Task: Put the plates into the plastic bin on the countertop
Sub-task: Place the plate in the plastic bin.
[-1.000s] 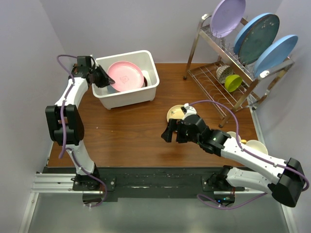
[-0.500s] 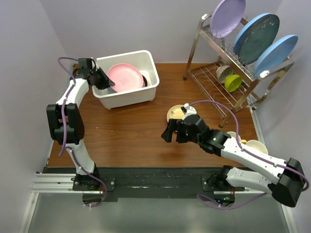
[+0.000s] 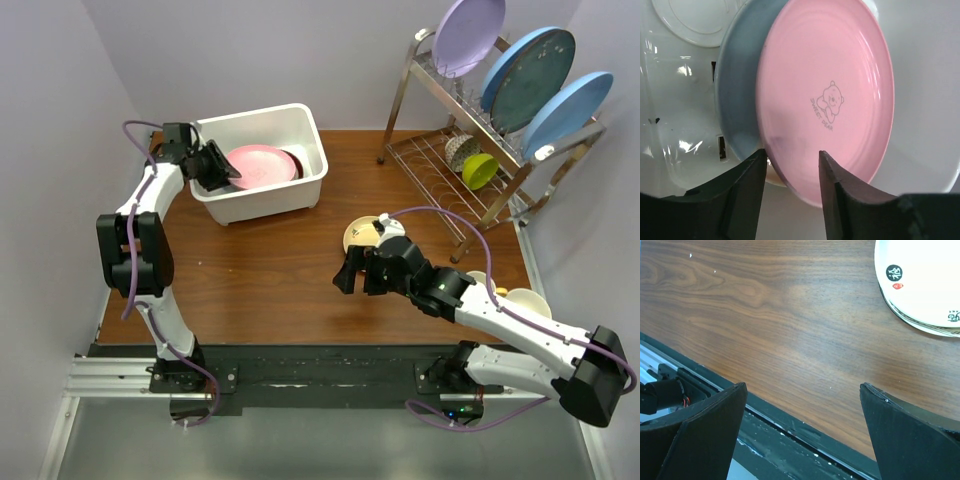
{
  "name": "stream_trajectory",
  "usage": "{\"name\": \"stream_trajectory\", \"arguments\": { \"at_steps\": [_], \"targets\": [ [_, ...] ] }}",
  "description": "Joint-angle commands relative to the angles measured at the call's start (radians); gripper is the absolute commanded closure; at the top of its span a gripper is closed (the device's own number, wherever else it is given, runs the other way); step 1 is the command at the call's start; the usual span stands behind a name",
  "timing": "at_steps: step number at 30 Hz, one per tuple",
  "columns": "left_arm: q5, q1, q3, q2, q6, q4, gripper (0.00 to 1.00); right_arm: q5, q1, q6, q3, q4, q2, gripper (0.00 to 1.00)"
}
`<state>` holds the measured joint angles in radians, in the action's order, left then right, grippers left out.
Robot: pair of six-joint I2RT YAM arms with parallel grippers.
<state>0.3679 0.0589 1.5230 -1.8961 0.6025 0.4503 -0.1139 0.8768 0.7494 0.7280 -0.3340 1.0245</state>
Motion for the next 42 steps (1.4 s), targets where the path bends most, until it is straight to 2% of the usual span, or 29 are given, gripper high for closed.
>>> {"name": "stream_trajectory", "arguments": {
  "at_steps": [1, 5, 9, 18, 25, 36, 42],
  "targets": [
    [0.026, 0.006, -0.001, 0.012, -0.029, -0.001, 0.45, -0.023, -0.001, -0.016, 0.008, 0.001, -0.024, 0.01],
    [0.026, 0.005, 0.002, 0.029, -0.038, 0.013, 0.31, -0.029, -0.001, -0.016, 0.01, -0.008, -0.03, 0.01],
    [0.009, 0.005, 0.017, 0.057, -0.062, 0.051, 0.21, -0.03, -0.004, -0.016, 0.011, -0.01, -0.035, 0.01],
    [0.029, 0.005, 0.077, 0.146, -0.072, 0.083, 0.15, -0.036, -0.009, -0.016, 0.01, -0.025, -0.047, 0.01],
    [0.077, 0.005, 0.118, 0.267, -0.084, 0.045, 0.0, -0.044, -0.009, -0.016, 0.011, -0.034, -0.058, 0.01],
    [0.201, -0.008, 0.008, 0.488, -0.037, -0.061, 0.0, -0.056, -0.015, 0.013, 0.013, -0.063, -0.057, 0.01],
    [0.129, -0.129, -0.099, 0.58, -0.035, -0.053, 0.0, -0.012, -0.064, 0.022, 0.017, -0.099, 0.009, 0.01]
  ]
}}
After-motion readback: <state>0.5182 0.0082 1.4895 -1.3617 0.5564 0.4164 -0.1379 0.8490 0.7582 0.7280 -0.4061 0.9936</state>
